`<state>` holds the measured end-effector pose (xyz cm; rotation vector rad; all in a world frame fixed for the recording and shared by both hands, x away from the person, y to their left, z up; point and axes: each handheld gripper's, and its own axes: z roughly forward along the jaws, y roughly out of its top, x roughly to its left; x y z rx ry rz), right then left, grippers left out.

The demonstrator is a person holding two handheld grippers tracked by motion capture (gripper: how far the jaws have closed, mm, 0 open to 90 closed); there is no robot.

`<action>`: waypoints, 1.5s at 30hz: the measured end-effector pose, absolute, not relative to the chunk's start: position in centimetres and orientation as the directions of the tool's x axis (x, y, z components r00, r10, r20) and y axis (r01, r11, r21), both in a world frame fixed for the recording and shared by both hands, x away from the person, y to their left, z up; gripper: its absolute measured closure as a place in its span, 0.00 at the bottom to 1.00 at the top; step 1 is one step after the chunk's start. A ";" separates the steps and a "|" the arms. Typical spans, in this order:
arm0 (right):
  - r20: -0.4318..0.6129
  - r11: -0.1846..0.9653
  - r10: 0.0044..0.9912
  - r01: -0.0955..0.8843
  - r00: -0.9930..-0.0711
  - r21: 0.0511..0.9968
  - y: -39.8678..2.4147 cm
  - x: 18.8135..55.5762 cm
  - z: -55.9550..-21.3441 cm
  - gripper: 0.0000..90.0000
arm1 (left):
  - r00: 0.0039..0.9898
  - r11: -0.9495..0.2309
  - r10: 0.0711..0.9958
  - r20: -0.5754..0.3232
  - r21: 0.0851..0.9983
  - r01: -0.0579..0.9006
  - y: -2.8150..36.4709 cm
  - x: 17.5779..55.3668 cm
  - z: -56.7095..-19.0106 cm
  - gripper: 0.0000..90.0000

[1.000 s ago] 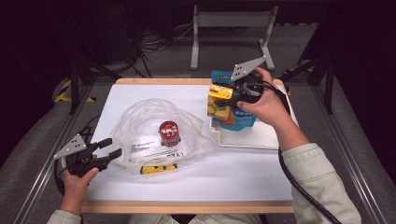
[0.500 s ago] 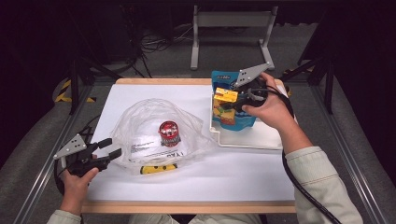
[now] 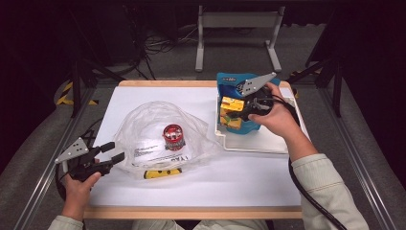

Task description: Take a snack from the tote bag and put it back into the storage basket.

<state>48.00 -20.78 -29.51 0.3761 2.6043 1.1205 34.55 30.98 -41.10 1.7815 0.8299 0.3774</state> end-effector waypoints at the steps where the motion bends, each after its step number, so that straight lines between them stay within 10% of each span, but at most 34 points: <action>1: -0.147 0.665 0.345 0.131 -0.927 0.735 -20.8 48.0 -29.7 0.60 | 0.706 -0.174 0.695 -0.139 0.920 0.352 31.0 34.5 -41.1 0.41; 45: -0.128 0.710 0.356 0.179 -0.925 0.681 -20.9 48.7 -36.3 0.60 | 0.705 -0.172 0.695 -0.142 0.919 0.356 30.9 34.5 -41.1 0.41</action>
